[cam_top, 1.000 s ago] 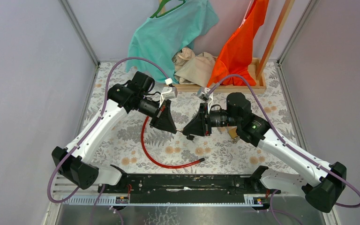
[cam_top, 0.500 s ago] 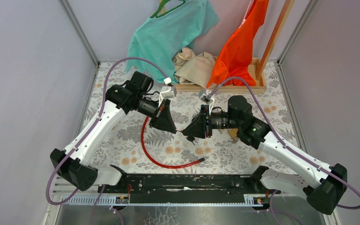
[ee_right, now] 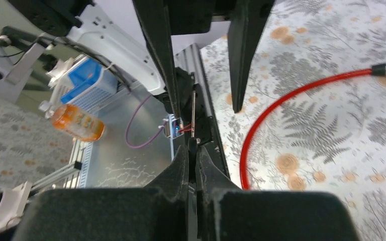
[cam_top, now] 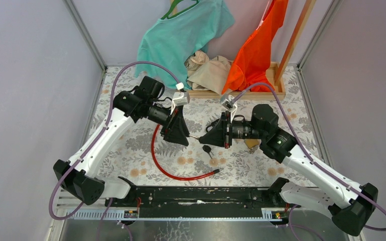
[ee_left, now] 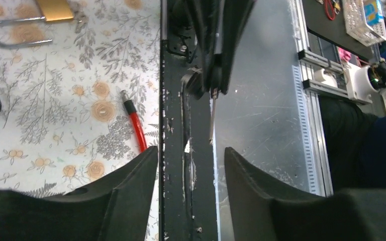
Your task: Unlock with the key
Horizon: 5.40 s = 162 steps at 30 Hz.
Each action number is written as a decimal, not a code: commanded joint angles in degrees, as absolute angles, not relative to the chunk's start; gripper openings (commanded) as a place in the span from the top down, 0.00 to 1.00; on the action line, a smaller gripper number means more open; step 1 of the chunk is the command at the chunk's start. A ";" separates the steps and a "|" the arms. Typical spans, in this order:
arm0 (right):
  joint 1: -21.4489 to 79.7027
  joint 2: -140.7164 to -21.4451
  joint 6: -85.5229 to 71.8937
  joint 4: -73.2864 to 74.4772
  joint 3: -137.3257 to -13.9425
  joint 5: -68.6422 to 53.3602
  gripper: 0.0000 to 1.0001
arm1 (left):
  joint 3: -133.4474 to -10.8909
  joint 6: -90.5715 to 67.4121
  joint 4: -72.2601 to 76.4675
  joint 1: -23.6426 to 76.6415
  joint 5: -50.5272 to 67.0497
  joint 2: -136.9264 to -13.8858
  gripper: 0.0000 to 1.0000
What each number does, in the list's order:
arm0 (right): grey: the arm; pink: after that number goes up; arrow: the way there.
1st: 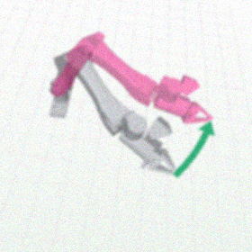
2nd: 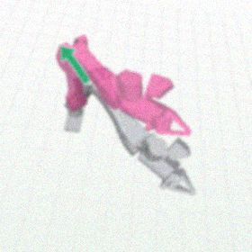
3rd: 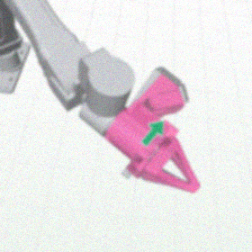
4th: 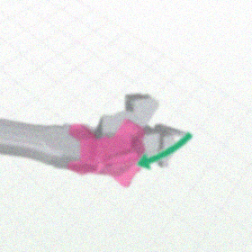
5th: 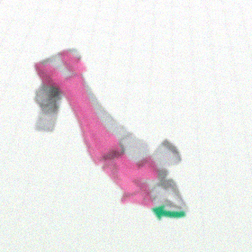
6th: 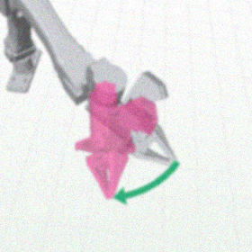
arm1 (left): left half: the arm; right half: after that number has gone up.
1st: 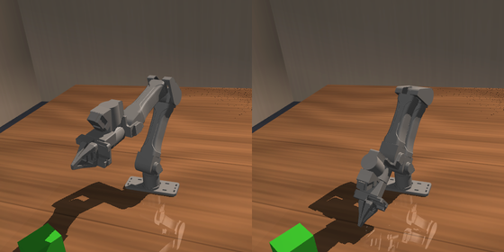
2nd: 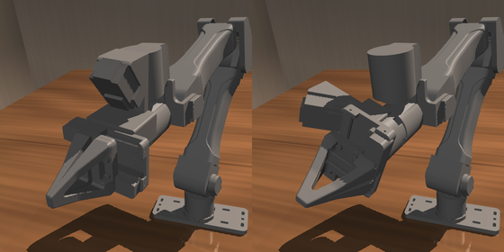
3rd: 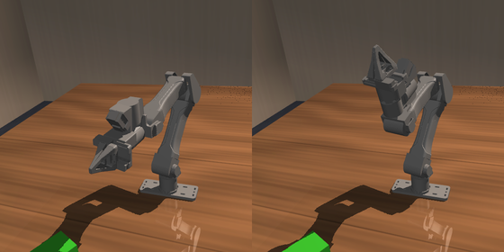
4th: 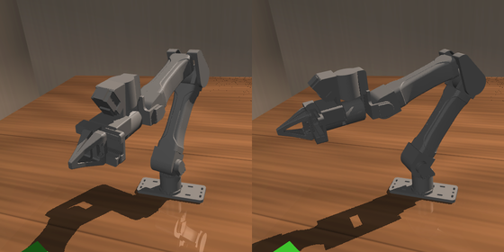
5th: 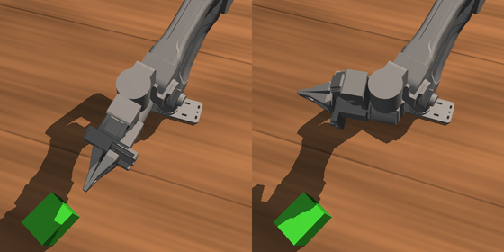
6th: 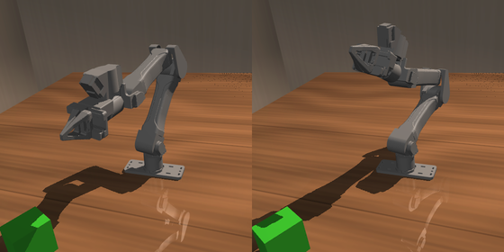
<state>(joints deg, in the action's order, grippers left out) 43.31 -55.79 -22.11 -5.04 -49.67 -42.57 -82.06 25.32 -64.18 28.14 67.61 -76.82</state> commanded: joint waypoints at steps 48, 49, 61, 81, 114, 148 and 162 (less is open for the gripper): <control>42.12 -32.04 -28.20 46.57 -57.73 0.42 1.00 | -86.24 45.02 -28.05 38.94 34.74 -119.29 0.53; 42.10 -31.88 -28.22 46.48 -57.60 0.14 1.00 | -86.32 44.93 -27.85 38.94 34.06 -119.49 0.52; 42.03 -31.50 -28.09 46.10 -58.29 -0.99 1.00 | -85.26 45.15 -26.29 39.32 29.92 -121.05 0.55; 42.10 -32.92 -25.59 43.31 -59.27 -3.39 1.00 | -75.39 38.69 -43.77 41.25 22.83 -99.28 1.00; 42.07 -32.73 -24.92 40.19 -57.51 -8.35 1.00 | -91.68 30.10 -83.15 49.44 16.14 -112.36 1.00; 42.05 -32.25 -23.91 41.19 -60.91 -7.12 1.00 | -77.04 39.73 -57.66 57.59 -6.97 -107.78 0.16; 42.09 -32.95 -23.45 40.93 -61.19 -6.58 1.00 | -70.97 39.58 -55.50 58.84 -8.81 -107.69 0.31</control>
<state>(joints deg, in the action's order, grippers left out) 42.30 -32.51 -24.43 43.00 -58.89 -7.18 -71.26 39.33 -57.10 58.46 -7.14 -108.27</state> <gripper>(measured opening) 0.034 0.717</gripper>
